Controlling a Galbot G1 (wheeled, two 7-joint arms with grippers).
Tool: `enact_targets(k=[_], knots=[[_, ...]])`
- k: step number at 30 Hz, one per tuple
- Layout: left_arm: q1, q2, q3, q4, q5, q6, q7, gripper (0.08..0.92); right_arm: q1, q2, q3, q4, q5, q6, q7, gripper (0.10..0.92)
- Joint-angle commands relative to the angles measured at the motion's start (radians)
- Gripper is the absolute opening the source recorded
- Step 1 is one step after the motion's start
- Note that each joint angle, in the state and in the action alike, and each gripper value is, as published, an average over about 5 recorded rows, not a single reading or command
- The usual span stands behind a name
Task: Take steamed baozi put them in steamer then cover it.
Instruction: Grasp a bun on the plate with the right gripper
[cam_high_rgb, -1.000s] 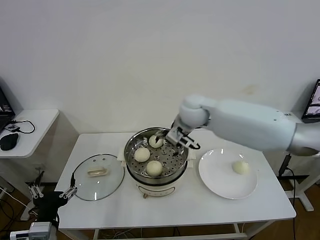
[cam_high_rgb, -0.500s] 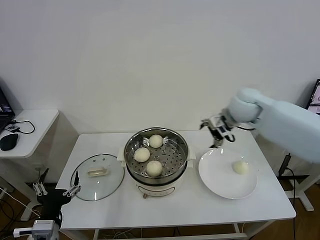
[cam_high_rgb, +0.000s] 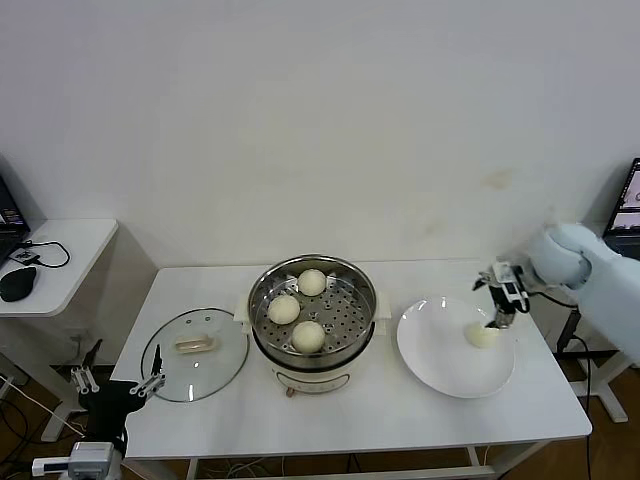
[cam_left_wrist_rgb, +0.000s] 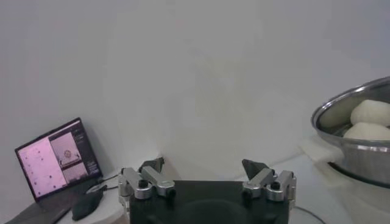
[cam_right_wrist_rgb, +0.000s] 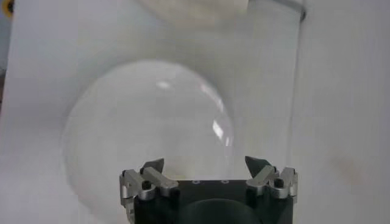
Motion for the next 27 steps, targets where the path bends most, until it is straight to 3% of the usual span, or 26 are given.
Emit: enact_targets(k=[1,15,27], knots=[[0.008,-0.003,0.001,-0.002,0.002,0.000,0.000,0.823,-0.206,0.064,0.190,-0.176,-0.121,0.041,-0.008,0.823],[0.013,-0.009,-0.003,0.001,0.005,-0.001,0.000,0.823,-0.180,0.239,0.203,-0.380,-0.194,0.069,0.034,0.823],[0.003,-0.009,0.002,0.006,0.005,0.001,0.002,0.823,-0.147,0.295,0.190,-0.449,-0.226,0.071,0.049,0.804]])
